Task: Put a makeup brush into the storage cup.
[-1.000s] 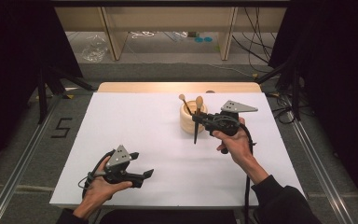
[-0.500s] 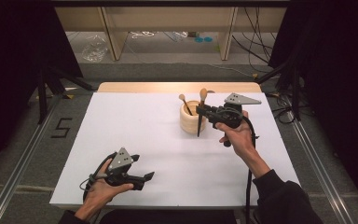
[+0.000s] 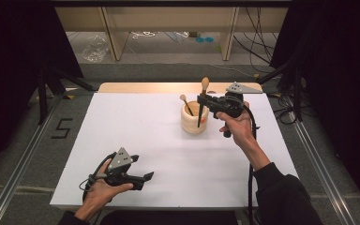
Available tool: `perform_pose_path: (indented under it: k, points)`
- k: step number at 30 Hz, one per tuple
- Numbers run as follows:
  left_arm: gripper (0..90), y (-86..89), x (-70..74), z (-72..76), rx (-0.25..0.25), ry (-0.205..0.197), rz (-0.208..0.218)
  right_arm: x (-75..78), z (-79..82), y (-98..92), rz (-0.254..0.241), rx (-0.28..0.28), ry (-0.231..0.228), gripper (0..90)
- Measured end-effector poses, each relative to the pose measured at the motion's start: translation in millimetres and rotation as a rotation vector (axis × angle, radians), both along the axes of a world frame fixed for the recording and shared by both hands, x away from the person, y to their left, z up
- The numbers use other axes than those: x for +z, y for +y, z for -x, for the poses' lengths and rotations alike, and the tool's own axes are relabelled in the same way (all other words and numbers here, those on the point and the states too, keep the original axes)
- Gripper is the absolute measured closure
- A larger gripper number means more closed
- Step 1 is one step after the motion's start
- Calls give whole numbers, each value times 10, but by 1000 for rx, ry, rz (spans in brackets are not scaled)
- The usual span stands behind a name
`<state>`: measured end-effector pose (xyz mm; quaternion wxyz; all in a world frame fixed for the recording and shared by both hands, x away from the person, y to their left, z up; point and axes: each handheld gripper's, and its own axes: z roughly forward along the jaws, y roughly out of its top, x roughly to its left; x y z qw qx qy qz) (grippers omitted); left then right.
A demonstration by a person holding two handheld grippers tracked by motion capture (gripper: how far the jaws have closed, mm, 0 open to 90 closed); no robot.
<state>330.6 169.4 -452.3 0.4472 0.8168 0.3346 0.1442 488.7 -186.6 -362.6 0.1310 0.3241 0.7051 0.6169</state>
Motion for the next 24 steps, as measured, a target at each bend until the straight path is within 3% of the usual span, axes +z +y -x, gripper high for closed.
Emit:
perform_pose_path:
  k: [2, 11, 24]
  points:
    - [172, -22, -12, 8, 18, 3, 18, 23, -23, -3, -12, -1, 4, 778]
    - [172, -2, -9, 2, 9, 2, -4, 100, -137, -26, -24, -17, 8, 778]
    - [175, -6, -8, 5, 10, 1, -1, 159, -237, -76, -49, -43, -7, 778]
